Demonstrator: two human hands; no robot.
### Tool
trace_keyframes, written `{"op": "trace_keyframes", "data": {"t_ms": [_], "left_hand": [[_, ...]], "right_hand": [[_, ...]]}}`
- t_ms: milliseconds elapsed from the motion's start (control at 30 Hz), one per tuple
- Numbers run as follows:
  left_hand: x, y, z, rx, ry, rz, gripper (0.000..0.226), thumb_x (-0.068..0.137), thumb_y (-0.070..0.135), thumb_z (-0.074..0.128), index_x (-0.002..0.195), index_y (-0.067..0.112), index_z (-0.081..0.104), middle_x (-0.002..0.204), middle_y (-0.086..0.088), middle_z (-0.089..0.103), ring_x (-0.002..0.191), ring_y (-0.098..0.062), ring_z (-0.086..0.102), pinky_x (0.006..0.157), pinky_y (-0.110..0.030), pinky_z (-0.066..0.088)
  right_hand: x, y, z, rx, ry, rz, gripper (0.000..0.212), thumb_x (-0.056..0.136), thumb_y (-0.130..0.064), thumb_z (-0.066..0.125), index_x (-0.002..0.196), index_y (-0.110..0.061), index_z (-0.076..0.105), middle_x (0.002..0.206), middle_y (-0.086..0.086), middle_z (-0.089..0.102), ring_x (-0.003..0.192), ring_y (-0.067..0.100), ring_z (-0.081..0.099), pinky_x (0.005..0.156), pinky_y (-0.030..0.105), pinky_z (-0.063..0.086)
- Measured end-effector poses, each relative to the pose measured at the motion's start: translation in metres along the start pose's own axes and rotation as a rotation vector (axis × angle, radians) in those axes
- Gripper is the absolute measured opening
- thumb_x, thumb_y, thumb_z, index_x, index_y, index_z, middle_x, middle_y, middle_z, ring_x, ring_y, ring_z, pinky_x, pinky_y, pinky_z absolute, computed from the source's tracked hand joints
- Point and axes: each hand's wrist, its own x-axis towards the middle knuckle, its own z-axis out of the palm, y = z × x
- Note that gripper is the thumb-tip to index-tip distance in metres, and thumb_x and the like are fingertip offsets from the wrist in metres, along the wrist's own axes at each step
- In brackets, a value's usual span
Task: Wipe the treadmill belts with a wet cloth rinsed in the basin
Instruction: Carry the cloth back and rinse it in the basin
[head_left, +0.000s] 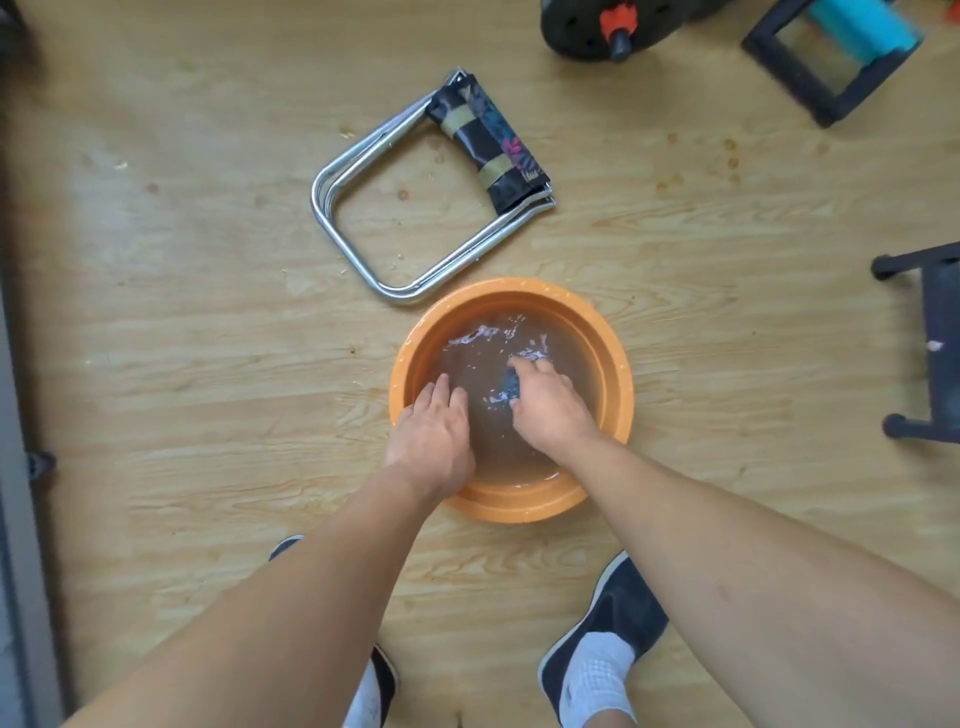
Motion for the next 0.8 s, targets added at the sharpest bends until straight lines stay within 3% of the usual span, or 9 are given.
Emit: {"op": "trace_keyframes", "data": {"t_ms": [133, 233, 367, 500, 567, 633, 700, 733, 800], "left_hand": [[0.019, -0.001, 0.008, 0.024, 0.108, -0.001, 0.051, 0.096, 0.014, 0.047, 0.147, 0.011, 0.041, 0.160, -0.013, 0.039, 0.148, -0.032, 0.038, 0.113, -0.043, 0.039], [0.026, 0.005, 0.019, -0.044, 0.199, -0.026, 0.037, 0.093, 0.008, 0.047, 0.130, 0.010, 0.049, 0.136, -0.012, 0.053, 0.129, -0.035, 0.052, 0.098, -0.043, 0.045], [0.030, 0.015, 0.026, -0.063, 0.391, -0.094, 0.030, 0.094, 0.007, 0.045, 0.123, 0.012, 0.052, 0.125, -0.010, 0.059, 0.116, -0.033, 0.057, 0.084, -0.041, 0.048], [0.036, 0.011, 0.025, -0.190, 0.415, -0.059, 0.027, 0.091, 0.005, 0.049, 0.116, 0.014, 0.056, 0.117, -0.007, 0.062, 0.108, -0.032, 0.060, 0.076, -0.039, 0.044], [0.038, 0.010, 0.021, -0.429, 0.350, -0.056, 0.029, 0.086, 0.007, 0.047, 0.110, 0.016, 0.061, 0.109, -0.004, 0.068, 0.101, -0.031, 0.064, 0.077, -0.041, 0.049], [0.036, 0.012, 0.017, -0.598, 0.290, -0.035, 0.044, 0.075, 0.014, 0.041, 0.109, 0.021, 0.069, 0.103, 0.001, 0.073, 0.099, -0.026, 0.066, 0.084, -0.043, 0.056], [0.028, 0.014, 0.016, -0.576, 0.258, 0.009, 0.053, 0.071, 0.014, 0.038, 0.108, 0.029, 0.073, 0.098, 0.005, 0.075, 0.099, -0.024, 0.067, 0.083, -0.043, 0.058], [0.023, 0.015, 0.018, -0.534, 0.254, 0.022, 0.051, 0.074, 0.012, 0.040, 0.107, 0.030, 0.073, 0.098, 0.005, 0.075, 0.100, -0.024, 0.066, 0.081, -0.042, 0.057], [0.018, 0.015, 0.024, -0.462, 0.274, 0.018, 0.043, 0.081, 0.006, 0.045, 0.109, 0.025, 0.072, 0.105, 0.003, 0.073, 0.107, -0.025, 0.063, 0.082, -0.041, 0.055]], "right_hand": [[0.019, -0.002, 0.025, 0.175, 0.014, 0.239, 0.058, 0.099, -0.026, 0.063, 0.151, -0.014, 0.040, 0.142, 0.018, 0.051, 0.130, 0.042, 0.053, 0.105, 0.044, 0.045], [0.019, -0.008, 0.049, 0.327, 0.006, 0.217, 0.051, 0.094, -0.012, 0.057, 0.144, -0.019, 0.049, 0.131, 0.019, 0.062, 0.123, 0.039, 0.060, 0.100, 0.040, 0.048], [0.030, -0.020, 0.055, 0.619, 0.038, 0.220, 0.054, 0.093, -0.008, 0.045, 0.143, -0.021, 0.058, 0.148, 0.008, 0.057, 0.137, 0.031, 0.051, 0.109, 0.034, 0.041], [0.045, -0.029, 0.052, 1.122, -0.065, 0.472, 0.044, 0.075, -0.053, 0.052, 0.095, -0.019, 0.073, 0.106, 0.008, 0.075, 0.104, 0.032, 0.070, 0.089, 0.039, 0.054], [0.048, -0.030, 0.048, 1.333, -0.152, 0.523, 0.065, 0.070, -0.073, 0.060, 0.102, -0.019, 0.074, 0.099, 0.009, 0.079, 0.094, 0.032, 0.076, 0.086, 0.048, 0.061], [0.047, -0.031, 0.040, 1.391, -0.122, 0.525, 0.050, 0.089, -0.061, 0.061, 0.108, -0.015, 0.071, 0.094, 0.009, 0.078, 0.085, 0.029, 0.076, 0.074, 0.047, 0.064], [0.047, -0.029, 0.037, 1.325, -0.007, 0.572, 0.013, 0.100, -0.023, 0.057, 0.101, -0.014, 0.066, 0.085, 0.011, 0.070, 0.069, 0.028, 0.068, 0.061, 0.039, 0.060], [0.047, -0.027, 0.038, 1.259, 0.031, 0.585, 0.010, 0.098, -0.013, 0.055, 0.098, -0.015, 0.064, 0.083, 0.011, 0.067, 0.064, 0.027, 0.063, 0.058, 0.036, 0.056], [0.048, -0.023, 0.038, 1.168, 0.072, 0.576, 0.010, 0.092, -0.025, 0.064, 0.097, -0.016, 0.065, 0.079, 0.007, 0.065, 0.062, 0.025, 0.058, 0.054, 0.030, 0.047]]}}
